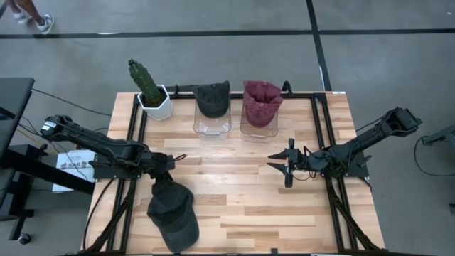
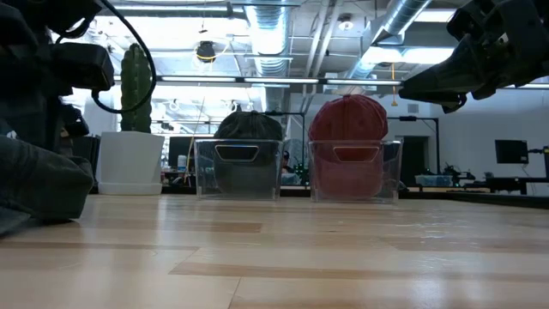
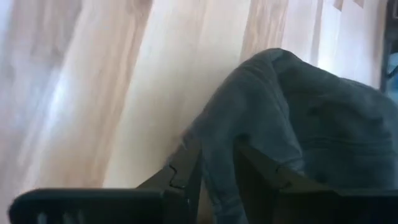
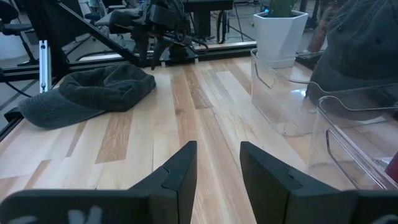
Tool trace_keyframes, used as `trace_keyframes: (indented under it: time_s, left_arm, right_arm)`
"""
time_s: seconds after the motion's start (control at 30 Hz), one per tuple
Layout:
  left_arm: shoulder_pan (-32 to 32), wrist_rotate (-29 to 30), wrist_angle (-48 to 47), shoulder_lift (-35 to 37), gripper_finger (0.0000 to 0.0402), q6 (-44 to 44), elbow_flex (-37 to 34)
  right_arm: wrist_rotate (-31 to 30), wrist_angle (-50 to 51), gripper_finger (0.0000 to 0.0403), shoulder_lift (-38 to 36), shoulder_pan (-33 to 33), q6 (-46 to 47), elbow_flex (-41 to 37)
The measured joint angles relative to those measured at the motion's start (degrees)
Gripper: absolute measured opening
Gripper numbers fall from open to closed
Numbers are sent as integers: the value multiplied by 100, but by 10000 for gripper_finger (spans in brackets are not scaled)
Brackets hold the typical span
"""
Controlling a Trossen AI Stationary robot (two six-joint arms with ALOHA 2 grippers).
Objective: Pick & Place hat
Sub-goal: Put the black head cap into the left transparent bin
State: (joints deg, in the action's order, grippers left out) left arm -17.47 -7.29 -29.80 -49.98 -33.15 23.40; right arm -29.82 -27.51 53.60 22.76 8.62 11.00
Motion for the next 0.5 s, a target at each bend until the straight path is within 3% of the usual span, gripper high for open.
trace_keyframes:
  time_s: [0.17,0.5]
  left_arm:
    - [0,226,16,0,88,416,0]
    - [-2,476,24,0,96,419,0]
  right_arm:
    - [0,0,113,0,0,0,0]
    - [0,0,113,0,2,0,0]
